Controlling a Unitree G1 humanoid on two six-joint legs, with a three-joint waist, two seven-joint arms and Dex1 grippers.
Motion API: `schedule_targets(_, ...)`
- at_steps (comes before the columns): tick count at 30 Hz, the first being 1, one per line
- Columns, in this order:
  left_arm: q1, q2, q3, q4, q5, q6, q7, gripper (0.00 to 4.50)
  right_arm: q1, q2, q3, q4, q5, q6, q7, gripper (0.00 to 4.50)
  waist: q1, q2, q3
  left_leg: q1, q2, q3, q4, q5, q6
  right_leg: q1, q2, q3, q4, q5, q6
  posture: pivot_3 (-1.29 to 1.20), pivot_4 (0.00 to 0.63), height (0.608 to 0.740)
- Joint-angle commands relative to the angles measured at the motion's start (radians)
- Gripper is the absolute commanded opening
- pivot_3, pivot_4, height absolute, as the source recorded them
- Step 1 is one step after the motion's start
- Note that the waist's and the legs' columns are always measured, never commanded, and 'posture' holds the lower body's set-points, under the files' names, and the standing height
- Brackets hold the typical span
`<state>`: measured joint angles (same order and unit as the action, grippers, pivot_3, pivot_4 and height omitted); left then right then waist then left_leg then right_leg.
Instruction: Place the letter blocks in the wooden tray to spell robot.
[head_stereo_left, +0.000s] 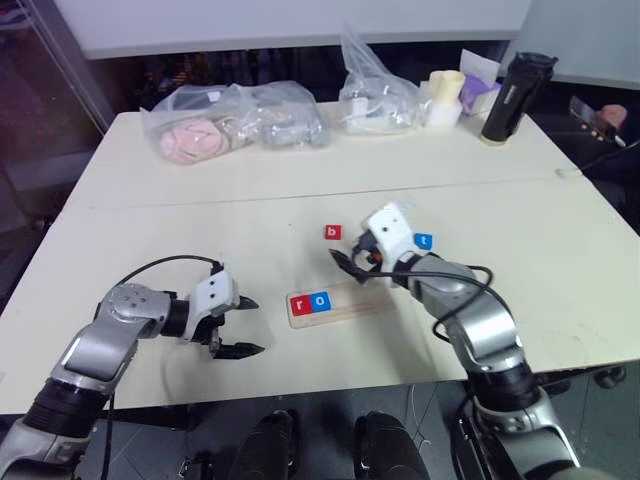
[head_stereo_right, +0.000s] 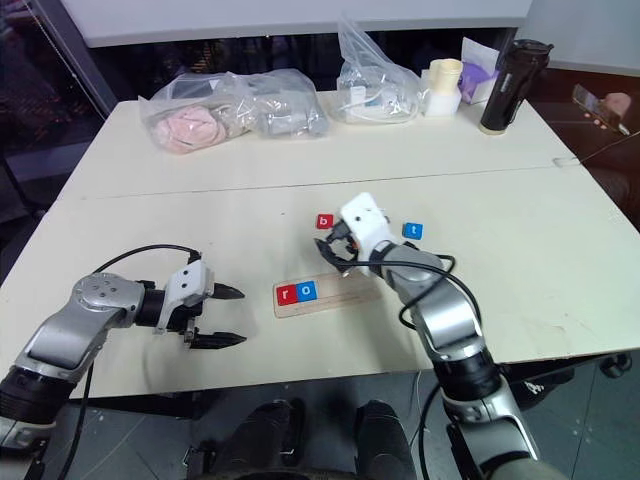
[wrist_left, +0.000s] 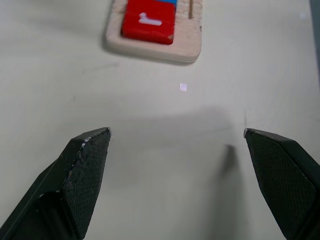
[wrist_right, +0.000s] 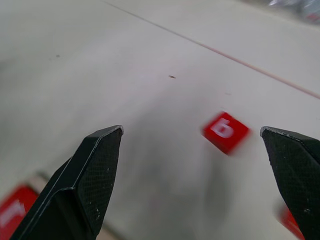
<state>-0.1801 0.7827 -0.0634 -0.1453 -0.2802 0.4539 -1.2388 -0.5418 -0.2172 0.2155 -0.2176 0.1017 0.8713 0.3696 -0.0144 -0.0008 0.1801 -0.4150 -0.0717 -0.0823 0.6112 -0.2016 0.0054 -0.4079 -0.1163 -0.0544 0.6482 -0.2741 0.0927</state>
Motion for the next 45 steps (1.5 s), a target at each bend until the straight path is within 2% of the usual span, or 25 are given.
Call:
schedule_targets(1,0.014,0.006,0.086,-0.063,-0.093,0.032,0.013,4.47,-0.085,0.077,-0.018,0.096,-0.019,0.052,-0.083,4.5,0.003,0.0,0.0,-0.003,0.0,0.0,0.001,0.001,-0.001,-0.001,0.0,0.0,0.0,0.0,0.0,0.0,0.15,0.725)
schedule_targets(9,0.037,-0.01,0.115,-0.14,-0.148,0.087,0.113,4.47,-0.223,0.219,-0.091,0.379,-0.097,0.032,-0.321,4.5,0.0,0.0,0.0,-0.009,-0.005,0.0,0.001,0.006,-0.009,-0.003,-0.001,0.001,0.0,0.003,0.002,0.0,0.15,0.725)
schedule_targets(21,0.067,0.002,0.113,-0.172,-0.164,0.091,0.173,4.47,-0.313,0.343,-0.2,0.587,-0.06,-0.02,-0.403,4.5,-0.008,0.0,0.0,-0.009,-0.002,0.0,0.0,0.007,-0.011,-0.005,0.003,0.001,0.004,0.004,0.0,0.0,0.15,0.725)
schedule_targets(28,0.064,0.0,0.104,-0.176,-0.163,0.093,0.192,4.47,-0.351,0.38,-0.246,0.669,-0.063,-0.029,-0.459,4.5,-0.007,0.0,0.0,-0.009,-0.001,0.0,0.0,0.007,-0.011,-0.005,0.004,0.001,0.004,0.004,-0.001,0.0,0.15,0.725)
schedule_targets(31,0.063,0.001,0.104,-0.176,-0.161,0.092,0.2,4.5,-0.349,0.376,-0.229,0.678,-0.078,-0.036,-0.461,3.65,-0.007,0.0,0.0,-0.009,-0.001,0.0,0.0,0.007,-0.011,-0.005,0.004,0.001,0.004,0.004,-0.001,0.0,0.15,0.725)
schedule_targets(36,0.054,-0.002,0.098,-0.168,-0.155,0.088,0.211,4.5,-0.348,0.374,-0.216,0.694,-0.093,-0.047,-0.466,1.17,-0.016,0.0,0.0,-0.008,-0.001,0.0,0.0,0.007,-0.012,-0.005,0.004,0.001,0.004,0.004,-0.001,0.0,0.15,0.725)
schedule_targets(41,0.05,-0.004,0.094,-0.168,-0.163,0.09,0.211,4.5,-0.338,0.346,-0.165,0.661,-0.121,-0.041,-0.44,1.19,-0.028,0.0,0.0,-0.008,-0.001,0.0,0.0,0.007,-0.012,-0.005,0.004,0.001,0.004,0.004,-0.001,0.0,0.15,0.725)
schedule_targets(43,0.046,-0.003,0.09,-0.17,-0.165,0.091,0.207,4.5,-0.329,0.292,-0.123,0.58,-0.132,-0.002,-0.385,1.19,-0.028,0.001,0.0,-0.008,-0.001,0.0,0.0,0.007,-0.012,-0.005,0.004,0.001,0.004,0.004,-0.001,0.0,0.15,0.725)
schedule_targets(45,0.046,0.001,0.092,-0.177,-0.183,0.084,0.18,4.5,-0.283,0.194,-0.119,0.348,-0.107,0.15,-0.315,1.19,-0.021,0.001,0.001,-0.009,-0.001,0.0,0.0,0.007,-0.011,-0.005,0.004,0.001,0.004,0.004,-0.001,0.0,0.15,0.725)
